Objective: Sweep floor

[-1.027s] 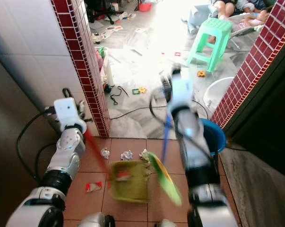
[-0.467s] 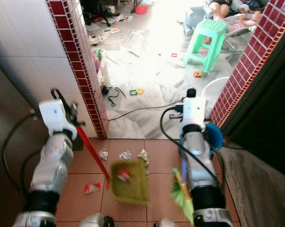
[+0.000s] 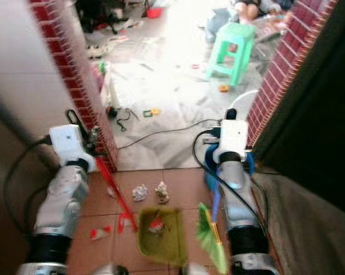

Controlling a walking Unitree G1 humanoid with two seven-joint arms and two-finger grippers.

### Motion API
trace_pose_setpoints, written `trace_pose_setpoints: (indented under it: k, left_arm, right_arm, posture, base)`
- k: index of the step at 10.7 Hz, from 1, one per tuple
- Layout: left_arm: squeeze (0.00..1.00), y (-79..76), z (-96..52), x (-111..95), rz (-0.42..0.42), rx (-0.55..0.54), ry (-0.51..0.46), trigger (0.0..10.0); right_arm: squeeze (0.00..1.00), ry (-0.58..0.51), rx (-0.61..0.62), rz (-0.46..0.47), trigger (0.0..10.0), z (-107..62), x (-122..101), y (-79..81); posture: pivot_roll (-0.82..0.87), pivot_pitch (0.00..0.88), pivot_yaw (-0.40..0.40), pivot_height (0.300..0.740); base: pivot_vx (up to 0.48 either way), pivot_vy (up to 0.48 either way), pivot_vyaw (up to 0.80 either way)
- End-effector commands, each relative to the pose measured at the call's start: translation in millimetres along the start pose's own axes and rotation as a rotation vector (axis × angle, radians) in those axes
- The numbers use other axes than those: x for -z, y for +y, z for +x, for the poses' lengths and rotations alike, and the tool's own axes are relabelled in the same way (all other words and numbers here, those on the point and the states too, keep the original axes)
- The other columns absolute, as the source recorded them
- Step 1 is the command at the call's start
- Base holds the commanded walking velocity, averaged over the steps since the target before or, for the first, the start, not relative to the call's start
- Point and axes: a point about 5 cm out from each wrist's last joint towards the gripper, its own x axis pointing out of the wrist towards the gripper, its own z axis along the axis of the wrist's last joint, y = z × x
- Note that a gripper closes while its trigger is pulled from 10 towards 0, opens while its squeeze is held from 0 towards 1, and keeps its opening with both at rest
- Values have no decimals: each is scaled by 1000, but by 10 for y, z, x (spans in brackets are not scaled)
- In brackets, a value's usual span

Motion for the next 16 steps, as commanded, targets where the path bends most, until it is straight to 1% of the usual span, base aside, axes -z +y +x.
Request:
trace_pose_setpoints:
  k: [1, 5, 6, 7, 8, 9, 10, 11, 12, 14, 15, 16]
  left_arm:
    - [0, -43, 31, -185, -20, 20, -69, 10000]
    - [0, -48, 34, -167, -23, 22, -55, 10000]
    - [0, -34, 37, -165, -16, 23, -50, 10000]
    - [0, 7, 26, -147, 0, 25, -35, 10000]
    - [0, 82, -8, -114, 34, 19, -18, 10000]
    - [0, 165, -69, -98, 71, 21, -14, 10000]
    - [0, 247, -136, -100, 107, 34, -12, 10000]
    - [0, 315, -196, -128, 165, 68, -21, 10000]
    - [0, 324, -233, -140, 181, 93, -20, 10000]
    - [0, 342, -340, -81, 162, 126, 18, 10000]
    - [0, 347, -384, -82, 150, 111, 15, 10000]
    - [0, 353, -355, -172, 124, 83, -25, 10000]
  right_arm:
    - [0, -15, 9, -7, 10000, 11, -46, -18]
    - [0, -6, 29, -4, 10000, -20, -13, -71]
    - [0, 0, 35, 66, 10000, -41, 1, -76]
    - [0, 5, 47, 142, 10000, -93, 19, -80]
    - [0, 4, 44, 149, 10000, -150, 34, -73]
    - [0, 8, 31, 138, 10000, -207, 68, -53]
    - [0, 20, 34, 133, 10000, -243, 105, -67]
    - [0, 13, 29, 108, 10000, -238, 74, -92]
    - [0, 10, 24, 109, 10000, -250, 58, -96]
    - [0, 24, 24, 105, 10000, -287, 96, -101]
    - [0, 28, 11, 90, 10000, -295, 99, -107]
    - [0, 40, 19, 73, 10000, -293, 126, -152]
  posture:
    - [-85, 0, 28, 740]
    - [-88, 0, 34, 740]
    - [-86, 0, 39, 740]
    - [-85, 0, 42, 740]
    - [-80, 0, 44, 740]
    - [-74, 0, 43, 740]
    - [-72, 0, 41, 740]
    - [-72, 0, 31, 740]
    - [-67, 0, 30, 740]
    - [-64, 0, 23, 740]
    - [-71, 0, 20, 740]
    - [-74, 0, 14, 740]
  base:
    - [0, -424, 0]
    - [0, -413, 0]
    - [0, -330, 0]
    - [0, 0, 0]
    - [0, 0, 0]
    - [0, 0, 0]
    - [0, 0, 0]
    - [0, 0, 0]
    - [0, 0, 0]
    - [0, 0, 0]
    - [0, 0, 0]
    - [0, 0, 0]
